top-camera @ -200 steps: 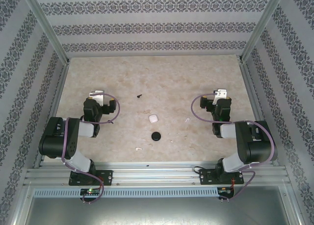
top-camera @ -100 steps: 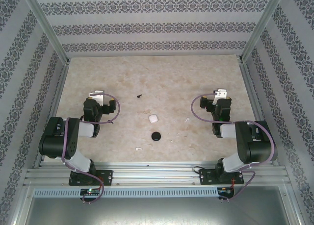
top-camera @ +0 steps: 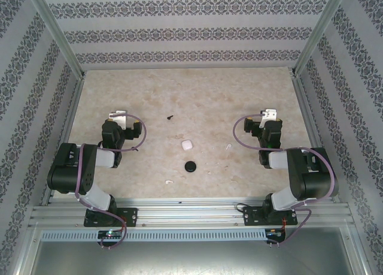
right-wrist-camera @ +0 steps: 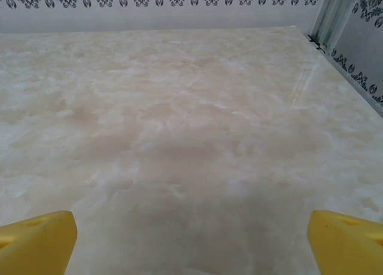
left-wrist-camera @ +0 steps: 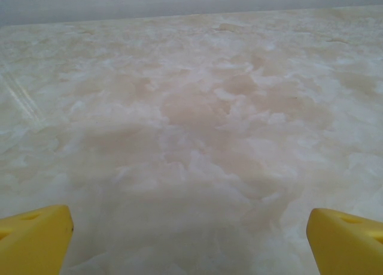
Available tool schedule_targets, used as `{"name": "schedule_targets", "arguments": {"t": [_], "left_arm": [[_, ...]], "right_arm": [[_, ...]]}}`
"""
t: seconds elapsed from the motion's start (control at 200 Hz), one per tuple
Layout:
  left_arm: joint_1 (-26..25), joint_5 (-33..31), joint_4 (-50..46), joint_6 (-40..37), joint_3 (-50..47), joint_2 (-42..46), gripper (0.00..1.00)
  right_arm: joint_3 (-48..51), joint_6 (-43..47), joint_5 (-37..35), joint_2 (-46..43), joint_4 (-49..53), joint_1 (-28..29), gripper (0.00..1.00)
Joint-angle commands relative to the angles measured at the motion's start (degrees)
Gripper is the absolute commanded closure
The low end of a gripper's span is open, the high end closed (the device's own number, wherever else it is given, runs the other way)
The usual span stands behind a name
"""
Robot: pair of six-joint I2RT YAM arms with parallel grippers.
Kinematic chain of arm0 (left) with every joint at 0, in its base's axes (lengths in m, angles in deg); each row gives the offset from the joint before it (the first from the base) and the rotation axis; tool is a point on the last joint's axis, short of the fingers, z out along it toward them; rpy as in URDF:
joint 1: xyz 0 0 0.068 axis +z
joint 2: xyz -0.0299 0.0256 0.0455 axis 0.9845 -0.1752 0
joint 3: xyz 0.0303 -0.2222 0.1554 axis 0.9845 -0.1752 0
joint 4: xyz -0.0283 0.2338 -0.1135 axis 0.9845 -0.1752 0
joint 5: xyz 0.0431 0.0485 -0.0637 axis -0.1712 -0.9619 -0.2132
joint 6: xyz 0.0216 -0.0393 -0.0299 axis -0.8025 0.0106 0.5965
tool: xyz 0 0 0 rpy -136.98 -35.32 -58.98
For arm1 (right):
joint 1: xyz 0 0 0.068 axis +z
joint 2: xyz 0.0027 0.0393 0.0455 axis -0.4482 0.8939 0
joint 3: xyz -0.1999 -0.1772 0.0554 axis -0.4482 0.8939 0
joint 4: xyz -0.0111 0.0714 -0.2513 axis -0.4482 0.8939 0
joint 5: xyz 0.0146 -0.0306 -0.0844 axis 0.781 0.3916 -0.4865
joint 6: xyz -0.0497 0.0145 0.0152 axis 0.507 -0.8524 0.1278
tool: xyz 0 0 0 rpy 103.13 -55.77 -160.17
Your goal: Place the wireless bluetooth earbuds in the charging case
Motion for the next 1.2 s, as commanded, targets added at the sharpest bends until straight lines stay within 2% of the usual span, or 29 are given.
{"name": "schedule_targets", "arguments": {"t": [0.0, 0.185, 0.28, 0.405, 0.515, 0.689, 0.799, 0.924, 1.009, 1.134, 1.194], "left_arm": [[0.7, -0.5, -0.1, 0.9, 0.1, 0.1, 0.0], [0.7, 0.4, -0.5, 0.5, -0.1, 1.0, 0.0], [0.7, 2.9, -6.5, -0.3, 1.8, 4.3, 0.0], [0.7, 2.6, -27.0, 1.1, 9.5, 9.8, 0.0], [0.8, 2.4, -39.5, 4.0, 15.6, 12.7, 0.0], [0.7, 4.1, -58.9, 12.1, 22.1, 16.9, 0.0], [0.7, 6.9, -64.0, 18.3, 20.9, 21.7, 0.0], [0.5, 10.4, -67.0, 21.6, 18.3, 28.2, 0.0], [-1.2, 14.1, -69.1, 19.6, 16.7, 31.6, 0.0], [-6.1, 15.4, -72.5, 18.0, 14.9, 35.7, 0.0], [-8.9, 13.3, -72.8, 18.5, 13.2, 38.0, 0.0]], "right_arm": [[-1.0, 0.5, 1.3, -0.1, -0.3, 0.1, 0.02], [-1.4, 0.5, 0.8, -2.3, 2.0, 0.2, 0.02], [-3.4, 0.2, -0.4, -5.3, 8.1, 0.2, 0.02], [-10.4, -3.2, -0.5, -10.8, 28.0, 0.6, 0.02], [-18.5, -5.4, 1.3, -14.4, 46.7, 2.5, 0.02], [-33.7, -1.7, 5.8, -13.4, 76.8, 13.6, 0.02], [-41.7, -2.6, 15.2, -7.4, 90.8, 20.2, 0.02], [-43.0, -3.4, 14.0, -3.9, 93.6, 30.9, 0.02], [-43.0, -4.1, 11.5, -1.9, 92.9, 37.3, 0.02], [-43.7, -6.2, 11.6, 2.1, 92.5, 41.3, 0.07], [-44.1, -6.1, 12.1, 3.5, 92.1, 43.0, 0.08]]}}
